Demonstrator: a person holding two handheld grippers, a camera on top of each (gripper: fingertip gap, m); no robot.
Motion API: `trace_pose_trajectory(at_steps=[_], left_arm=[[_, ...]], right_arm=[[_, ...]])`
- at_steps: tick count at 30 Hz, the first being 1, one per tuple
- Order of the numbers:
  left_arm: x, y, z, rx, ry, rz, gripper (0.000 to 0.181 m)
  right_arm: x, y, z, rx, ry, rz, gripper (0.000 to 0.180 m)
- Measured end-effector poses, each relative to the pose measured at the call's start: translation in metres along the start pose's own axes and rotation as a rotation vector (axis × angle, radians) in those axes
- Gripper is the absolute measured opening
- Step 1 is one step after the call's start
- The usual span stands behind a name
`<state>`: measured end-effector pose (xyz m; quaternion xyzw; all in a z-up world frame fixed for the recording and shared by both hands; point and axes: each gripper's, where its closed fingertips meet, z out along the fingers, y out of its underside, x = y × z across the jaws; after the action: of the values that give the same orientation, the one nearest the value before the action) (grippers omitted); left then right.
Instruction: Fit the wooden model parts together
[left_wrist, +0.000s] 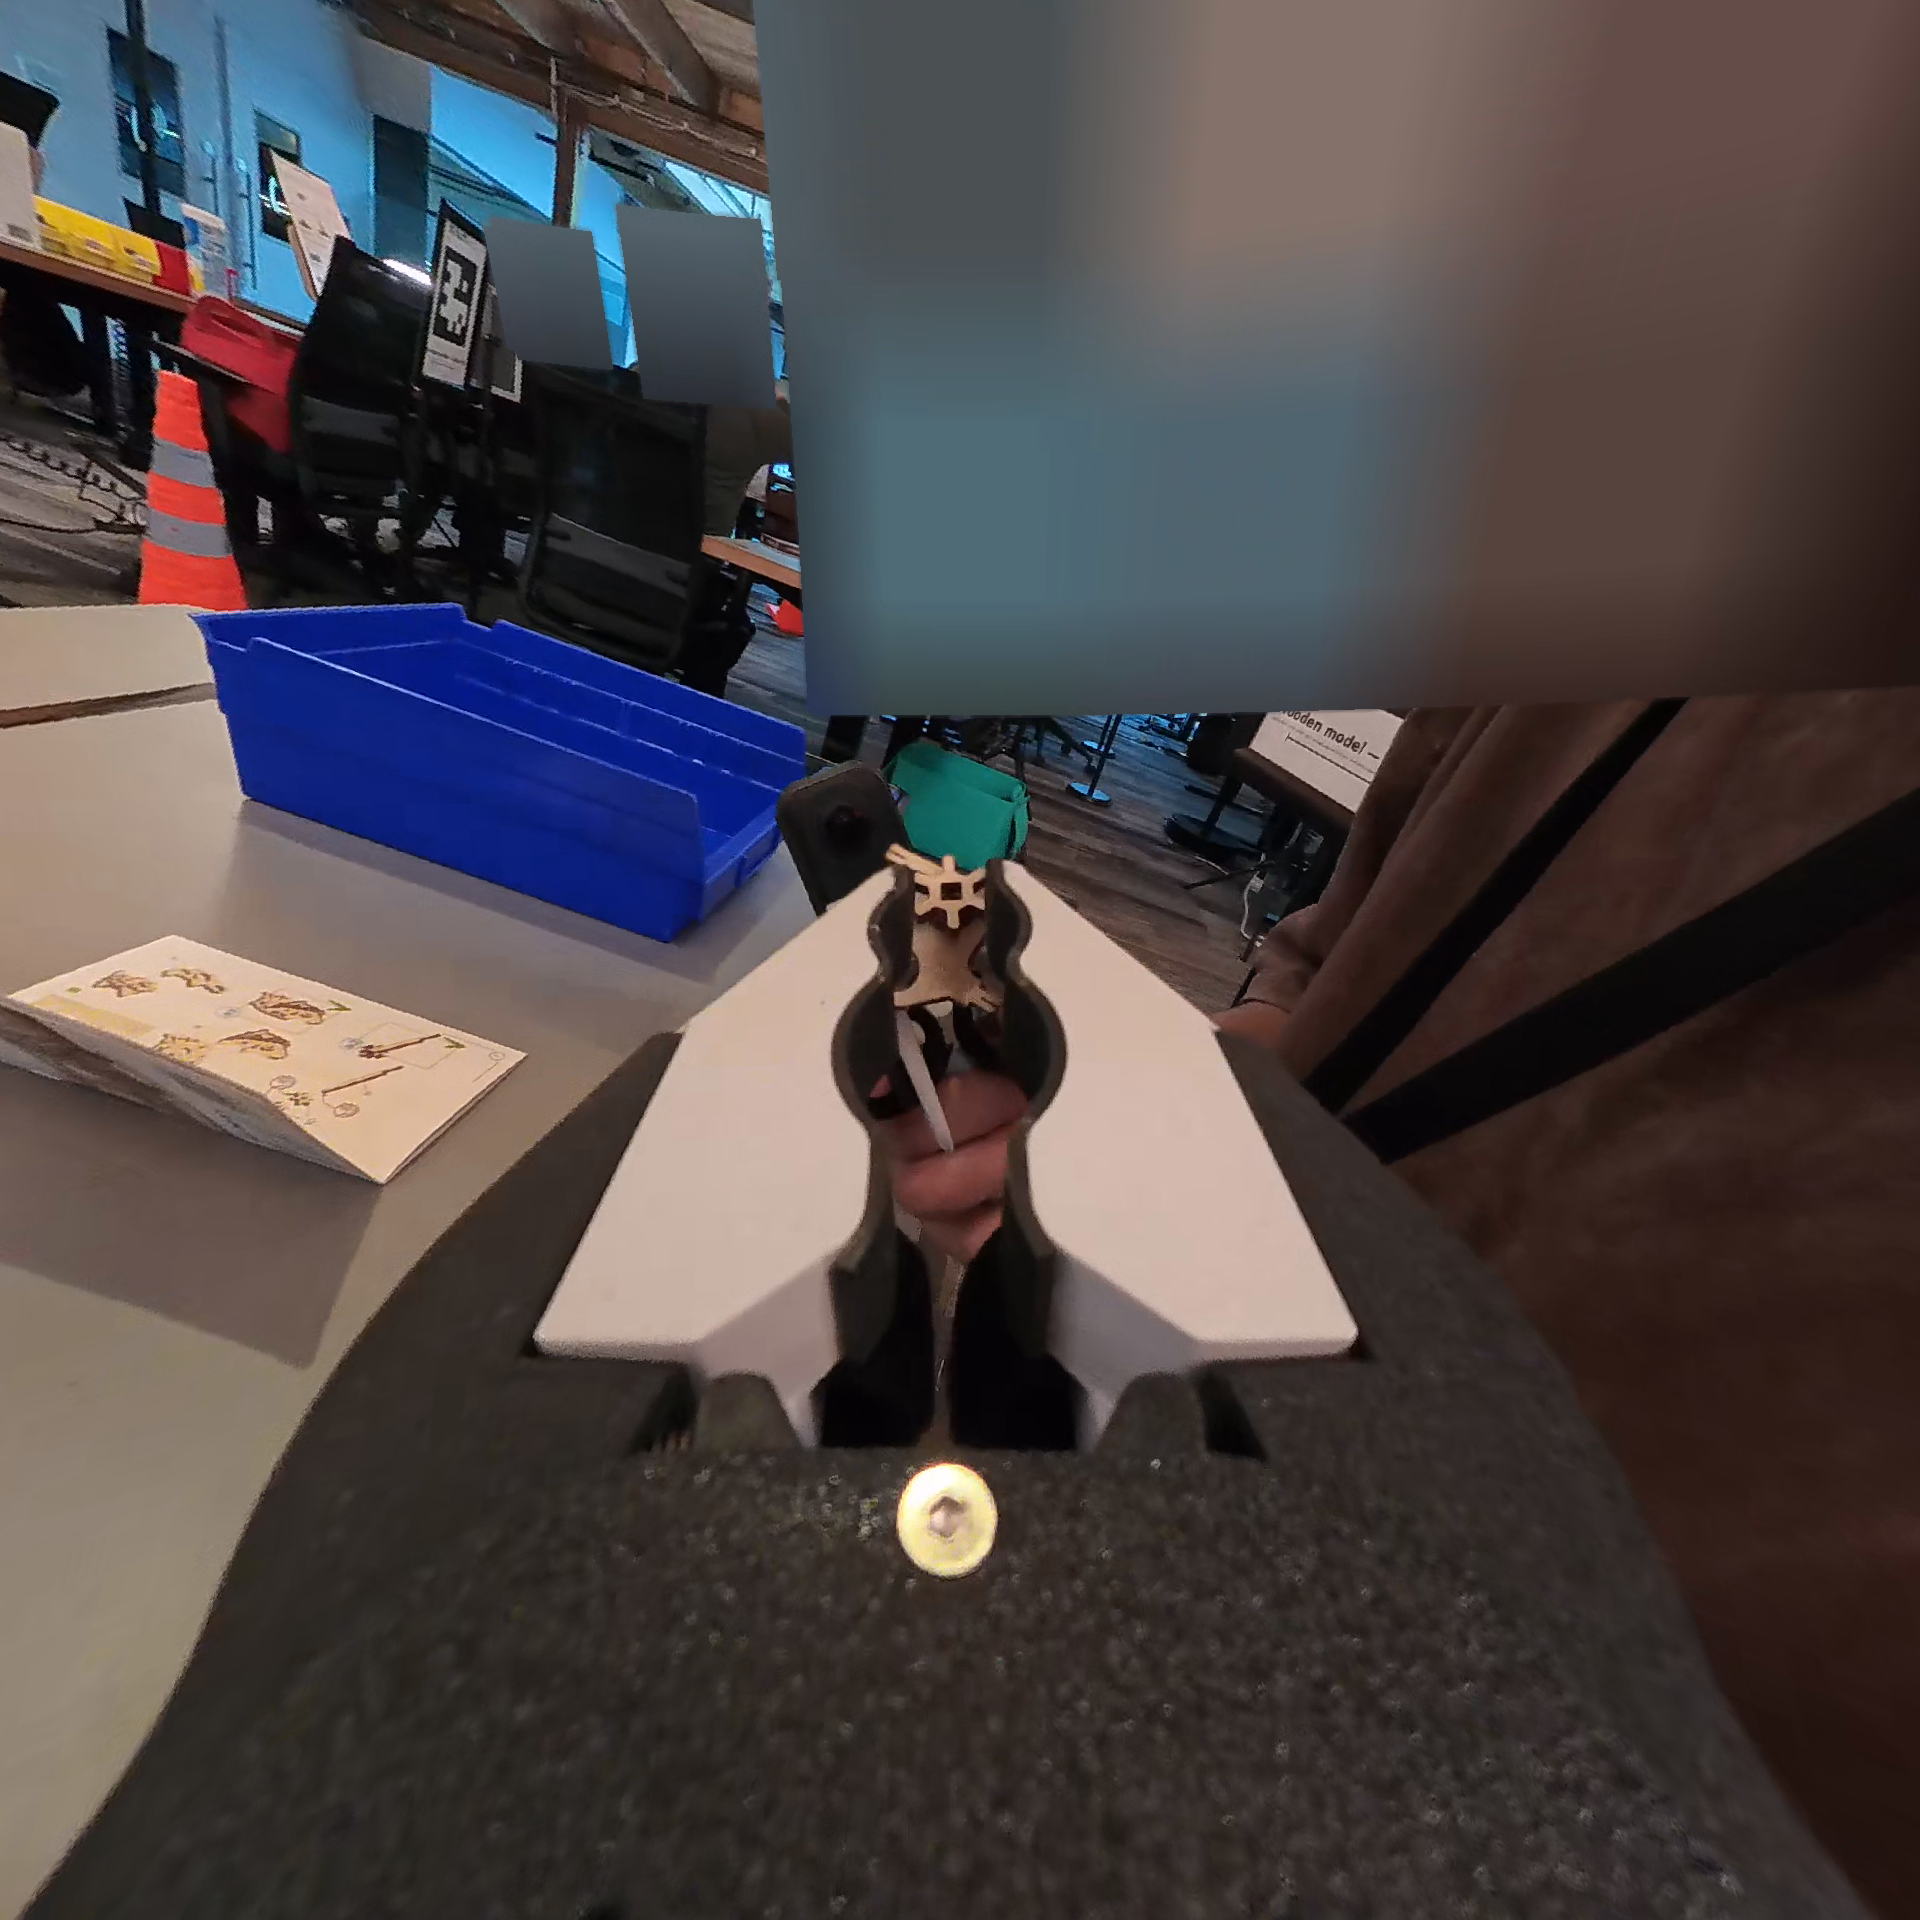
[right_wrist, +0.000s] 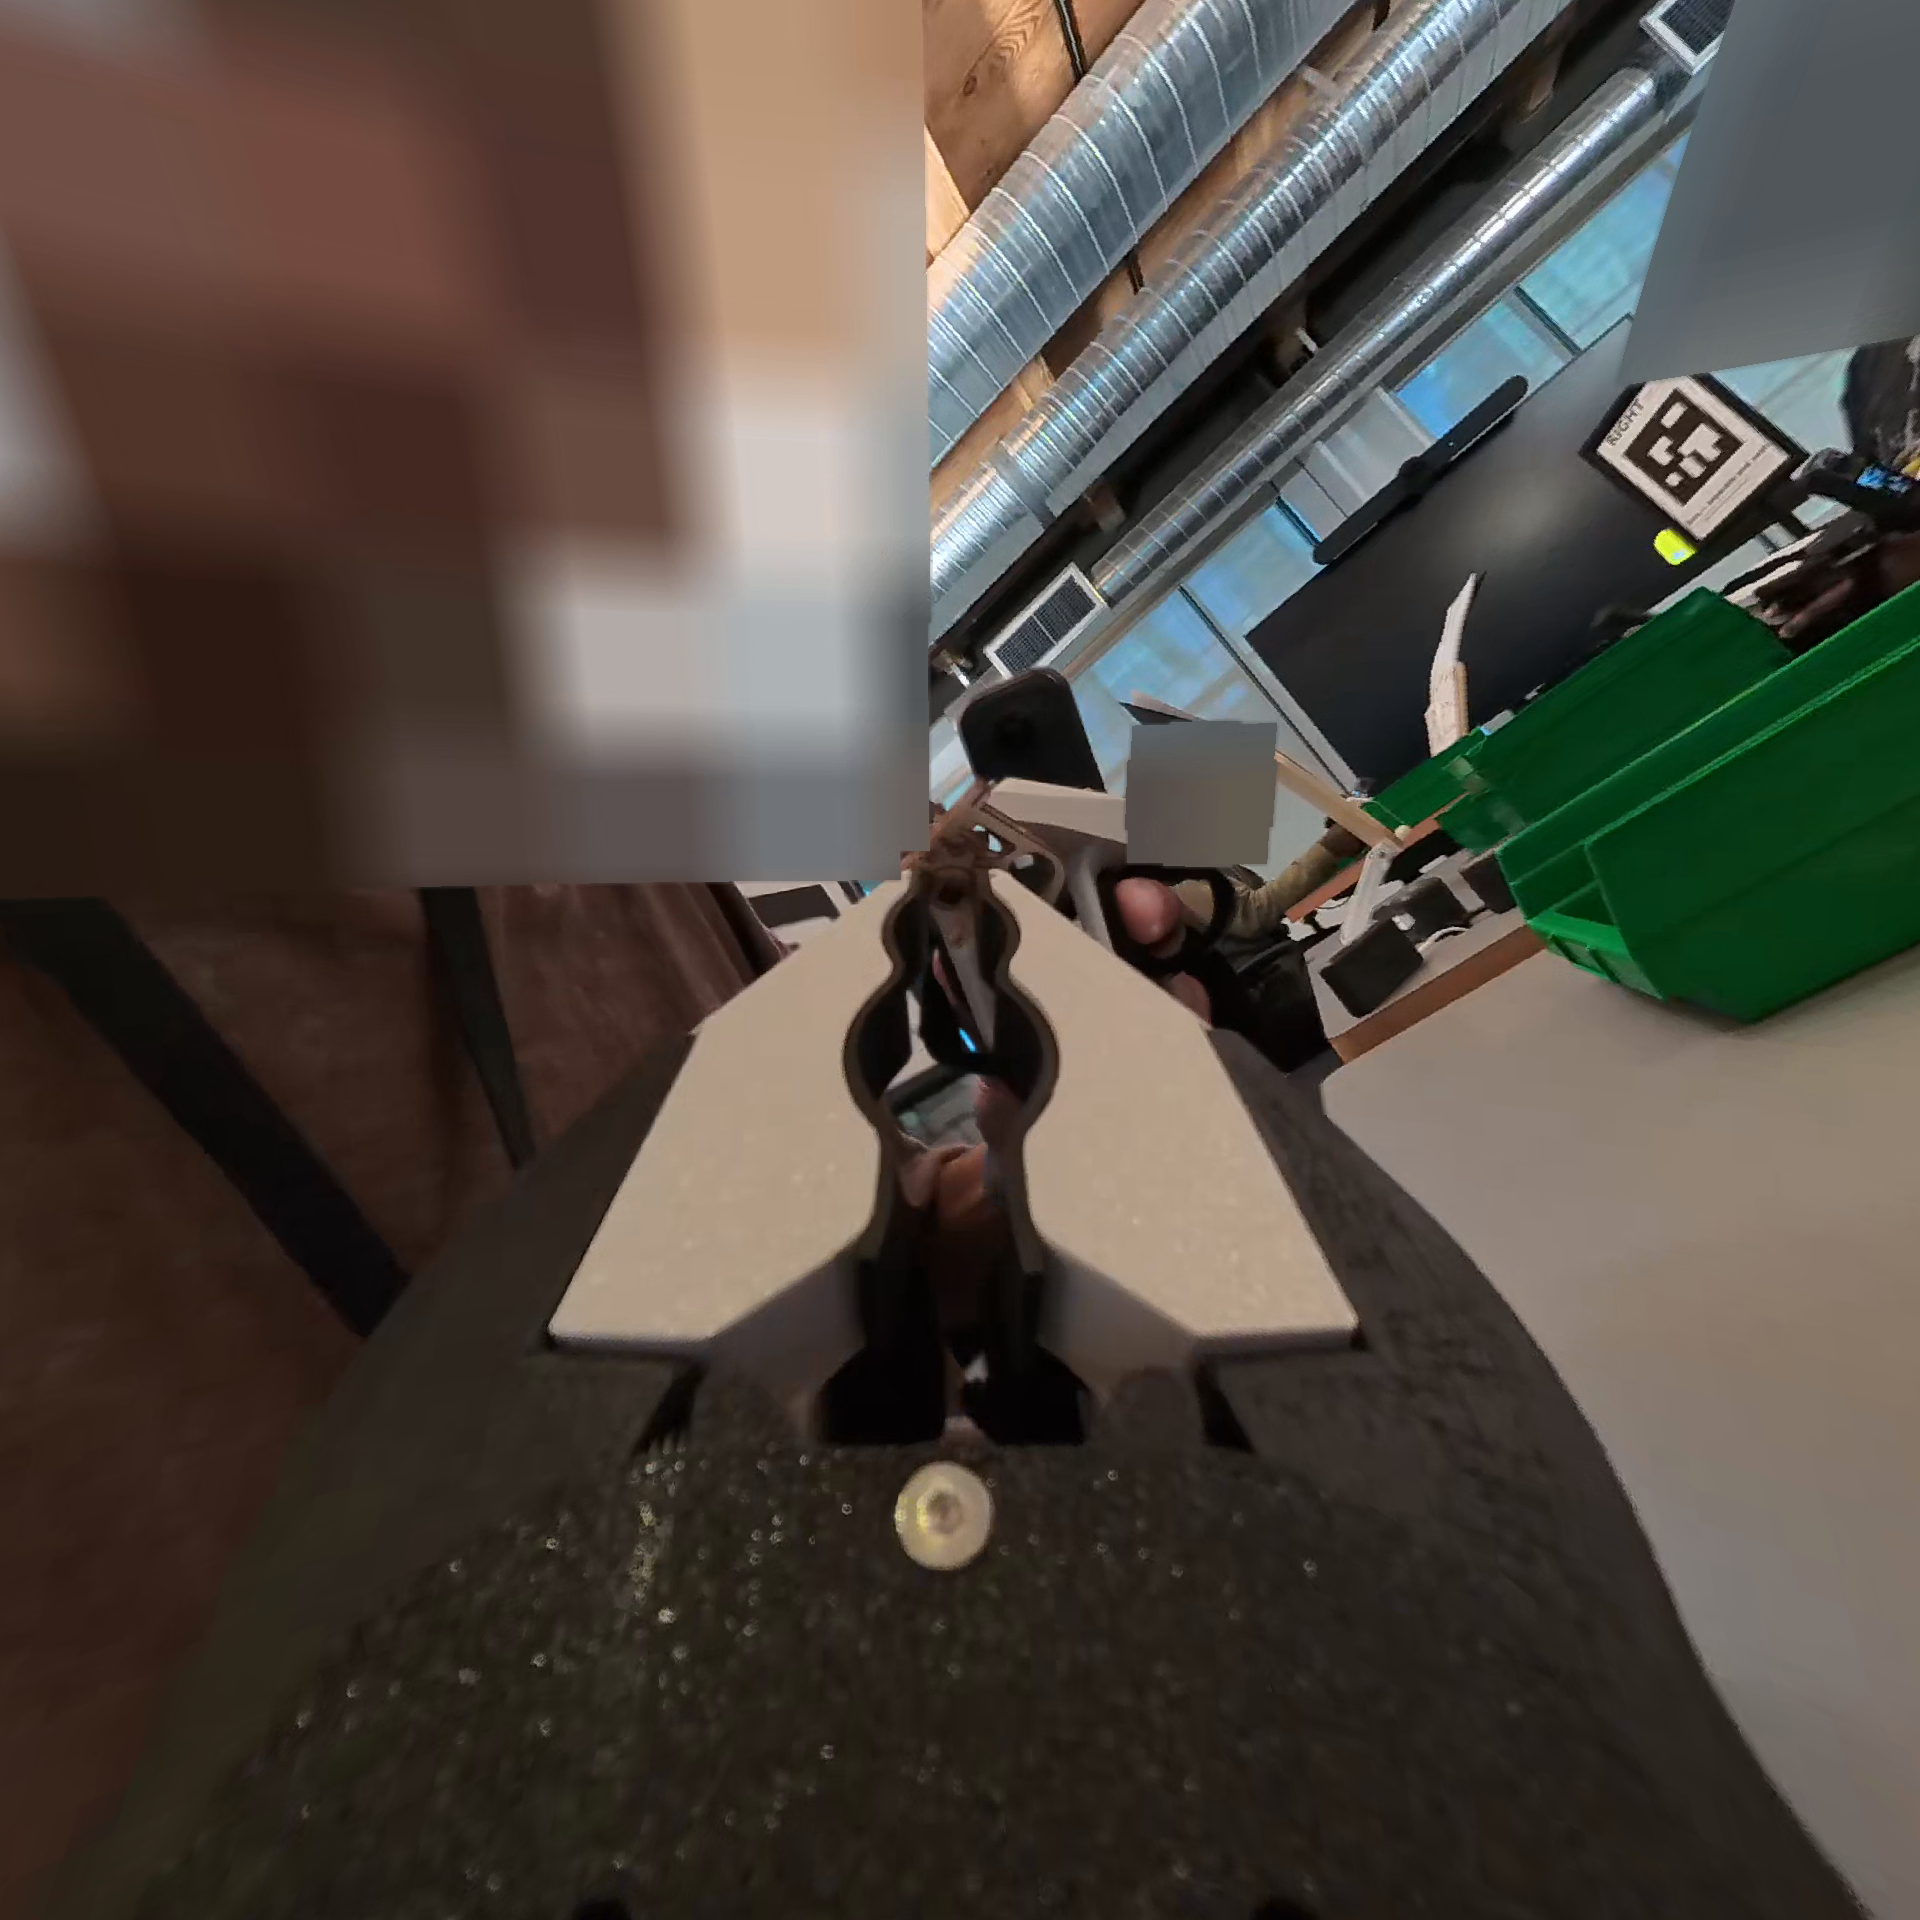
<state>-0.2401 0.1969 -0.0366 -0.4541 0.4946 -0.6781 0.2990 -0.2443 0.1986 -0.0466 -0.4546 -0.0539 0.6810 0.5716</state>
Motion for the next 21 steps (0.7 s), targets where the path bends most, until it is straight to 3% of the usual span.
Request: trace_pose_trajectory(at_steps=[7,21], left_arm=[[-0.002,0.001,-0.003,0.017,-0.018,-0.007,0.011],[0.01,0.001,-0.004,0.01,0.064,0.011,0.011]], right_arm=[[0.003,0.003,0.002,-0.049,0.051,-0.155,0.008],[-0.009,0.008,0.003,-0.017,-0.198,0.392,0.008]])
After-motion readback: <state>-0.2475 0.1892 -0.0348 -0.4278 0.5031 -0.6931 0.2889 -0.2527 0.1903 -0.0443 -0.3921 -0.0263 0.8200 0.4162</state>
